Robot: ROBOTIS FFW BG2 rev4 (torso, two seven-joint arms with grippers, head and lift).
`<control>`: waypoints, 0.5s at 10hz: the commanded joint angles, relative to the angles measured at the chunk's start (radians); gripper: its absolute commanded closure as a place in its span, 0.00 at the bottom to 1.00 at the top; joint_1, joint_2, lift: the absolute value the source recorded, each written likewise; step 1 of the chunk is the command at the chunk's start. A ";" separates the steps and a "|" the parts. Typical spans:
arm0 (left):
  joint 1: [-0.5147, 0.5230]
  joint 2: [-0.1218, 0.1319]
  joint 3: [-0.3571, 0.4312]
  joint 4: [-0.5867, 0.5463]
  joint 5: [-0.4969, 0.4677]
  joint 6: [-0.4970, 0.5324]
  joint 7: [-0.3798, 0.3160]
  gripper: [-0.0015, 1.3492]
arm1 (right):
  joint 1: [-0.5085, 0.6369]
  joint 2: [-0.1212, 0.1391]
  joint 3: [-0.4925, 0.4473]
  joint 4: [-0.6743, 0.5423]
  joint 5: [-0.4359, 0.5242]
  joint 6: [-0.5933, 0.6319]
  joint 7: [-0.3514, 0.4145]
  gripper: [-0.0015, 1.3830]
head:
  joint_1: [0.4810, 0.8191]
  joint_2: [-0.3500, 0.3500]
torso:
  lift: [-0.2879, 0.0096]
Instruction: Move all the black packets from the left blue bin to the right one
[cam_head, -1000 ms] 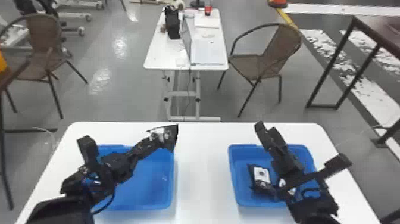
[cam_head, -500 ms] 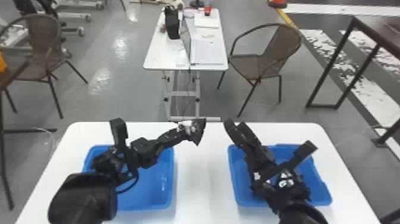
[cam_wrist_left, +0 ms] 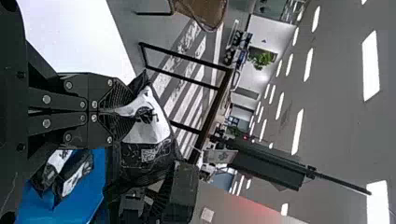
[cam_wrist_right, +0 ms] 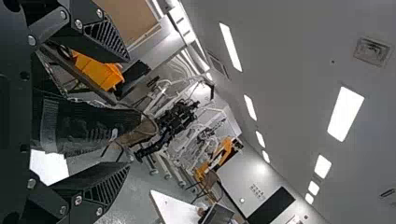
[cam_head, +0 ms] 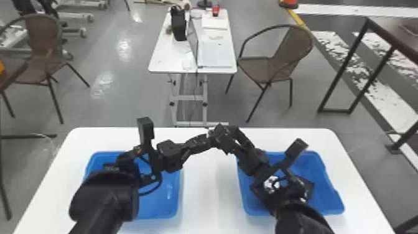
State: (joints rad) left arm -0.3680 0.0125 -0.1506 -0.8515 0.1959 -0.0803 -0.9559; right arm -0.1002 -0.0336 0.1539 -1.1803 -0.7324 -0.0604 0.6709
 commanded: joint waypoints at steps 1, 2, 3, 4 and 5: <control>-0.006 -0.006 -0.017 0.003 -0.001 0.004 0.000 0.90 | -0.010 0.001 0.013 0.013 0.005 0.007 0.004 0.20 | 0.63 0.41 | 0.97; -0.009 -0.008 -0.020 0.003 -0.001 0.002 0.000 0.90 | -0.016 0.003 0.013 0.024 0.010 0.031 0.019 0.48 | 0.63 0.41 | 0.97; -0.011 -0.008 -0.020 0.003 -0.003 -0.001 0.000 0.90 | -0.018 0.003 0.013 0.030 0.021 0.031 0.023 0.85 | 0.63 0.41 | 0.97; -0.011 -0.008 -0.018 0.003 -0.003 -0.003 0.000 0.90 | -0.015 0.003 0.013 0.030 0.021 0.030 0.023 0.92 | 0.63 0.41 | 0.97; -0.009 -0.009 -0.015 0.003 -0.004 -0.009 0.000 0.90 | -0.013 0.003 0.012 0.030 0.018 0.022 0.023 0.92 | 0.63 0.41 | 0.97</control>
State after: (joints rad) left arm -0.3787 0.0038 -0.1675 -0.8482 0.1921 -0.0857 -0.9558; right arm -0.1152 -0.0311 0.1664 -1.1505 -0.7130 -0.0350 0.6936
